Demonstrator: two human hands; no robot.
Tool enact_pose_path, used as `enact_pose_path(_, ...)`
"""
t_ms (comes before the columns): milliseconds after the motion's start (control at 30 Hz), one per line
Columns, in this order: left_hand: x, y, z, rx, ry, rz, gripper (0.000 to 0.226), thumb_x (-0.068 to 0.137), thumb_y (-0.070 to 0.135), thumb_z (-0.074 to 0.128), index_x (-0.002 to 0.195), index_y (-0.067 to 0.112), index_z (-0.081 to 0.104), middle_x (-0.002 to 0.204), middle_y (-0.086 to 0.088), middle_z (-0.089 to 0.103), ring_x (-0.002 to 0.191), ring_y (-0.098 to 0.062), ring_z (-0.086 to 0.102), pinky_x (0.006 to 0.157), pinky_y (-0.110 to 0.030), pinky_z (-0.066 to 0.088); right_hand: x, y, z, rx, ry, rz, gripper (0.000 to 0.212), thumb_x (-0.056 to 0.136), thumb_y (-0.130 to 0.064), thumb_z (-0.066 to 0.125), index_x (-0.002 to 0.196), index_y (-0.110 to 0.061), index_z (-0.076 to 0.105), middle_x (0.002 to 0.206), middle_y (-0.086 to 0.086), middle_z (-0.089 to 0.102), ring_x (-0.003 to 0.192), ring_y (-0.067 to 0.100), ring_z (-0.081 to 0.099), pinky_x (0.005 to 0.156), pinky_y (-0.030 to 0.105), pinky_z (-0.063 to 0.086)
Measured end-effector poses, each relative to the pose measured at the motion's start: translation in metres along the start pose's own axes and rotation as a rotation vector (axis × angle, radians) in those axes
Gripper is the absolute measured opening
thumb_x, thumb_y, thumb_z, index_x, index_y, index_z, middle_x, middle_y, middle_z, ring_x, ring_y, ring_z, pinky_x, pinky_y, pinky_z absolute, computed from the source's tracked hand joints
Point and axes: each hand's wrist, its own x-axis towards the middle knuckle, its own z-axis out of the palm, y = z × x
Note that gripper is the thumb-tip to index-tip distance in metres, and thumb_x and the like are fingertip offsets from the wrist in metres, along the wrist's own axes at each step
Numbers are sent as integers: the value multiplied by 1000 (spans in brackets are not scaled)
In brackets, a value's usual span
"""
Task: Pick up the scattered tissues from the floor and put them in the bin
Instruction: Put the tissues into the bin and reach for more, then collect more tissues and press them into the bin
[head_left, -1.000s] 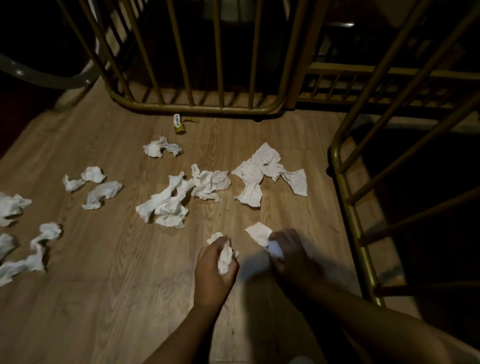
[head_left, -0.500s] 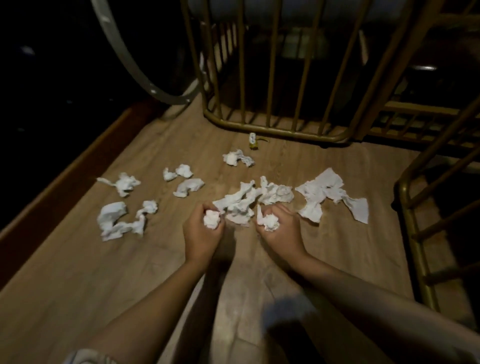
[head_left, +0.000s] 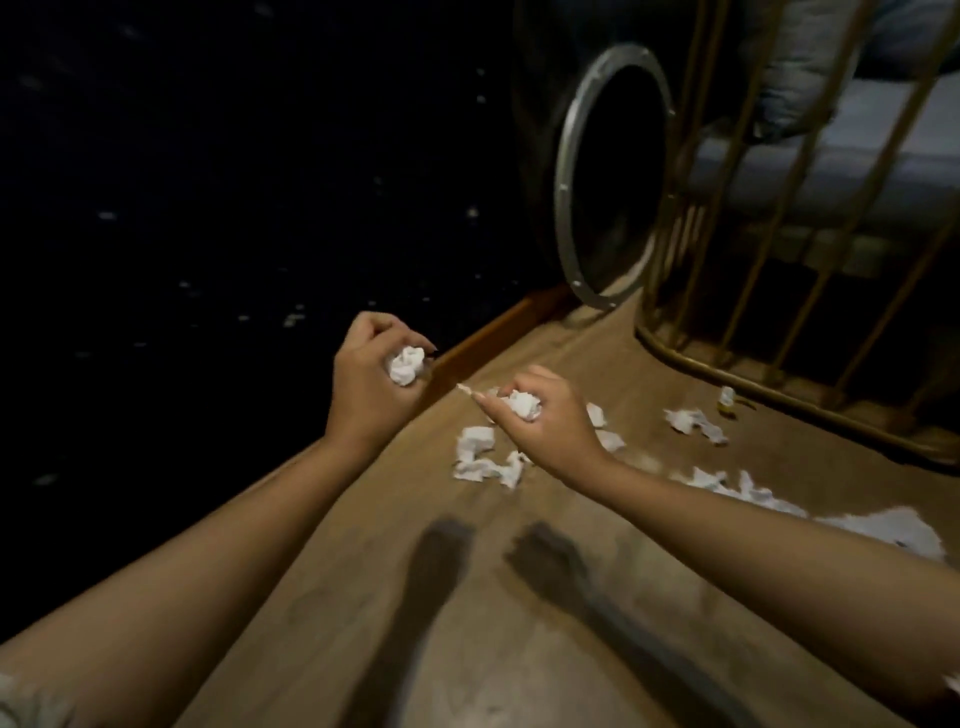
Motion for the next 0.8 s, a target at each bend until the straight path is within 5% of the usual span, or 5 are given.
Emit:
enact_pose_path(233, -57, -47, -134, 41, 337, -233, 13, 80, 28, 76, 87, 18, 71, 97, 1, 59, 88, -2, 59, 77, -12, 46, 28, -109, 113, 158, -230, -194, 25, 88, -29, 69, 67, -15, 67, 69, -3, 64, 66, 10, 62, 60, 35, 50)
enact_pose_path(333, -96, -77, -189, 39, 543, -427, 16, 82, 35, 72, 84, 19, 71, 91, 1, 63, 84, -5, 62, 78, -31, 54, 23, -153, 171, 230, -392, -265, 24, 88, -30, 68, 68, -15, 69, 67, -4, 65, 62, 10, 62, 57, 36, 51)
enact_pose_path(433, -136, -102, -244, -30, 713, -632, 31, 81, 56, 65, 80, 26, 69, 88, -3, 68, 80, -18, 66, 74, -42, 57, 7, -197, 234, 356, -499, -274, 28, 86, -38, 68, 70, -15, 68, 65, -2, 65, 60, 13, 62, 55, 39, 50)
enact_pose_path(567, -185, -126, -308, -62, 860, -777, 54, 79, 75, 48, 84, 26, 71, 95, -5, 71, 90, -19, 67, 81, -36, 54, -27, -252, 315, 376, -616, -330, 40, 90, -47, 58, 63, -19, 65, 57, -5, 61, 56, 8, 59, 55, 38, 47)
enact_pose_path(800, -255, -152, -365, 74, 1008, -1006, 31, 80, 36, 38, 83, 31, 69, 103, -4, 70, 99, -23, 63, 94, -51, 49, -84, -308, 405, 457, -866, -206, 40, 99, -40, 47, 68, -19, 61, 68, -3, 63, 69, 13, 61, 67, 36, 49)
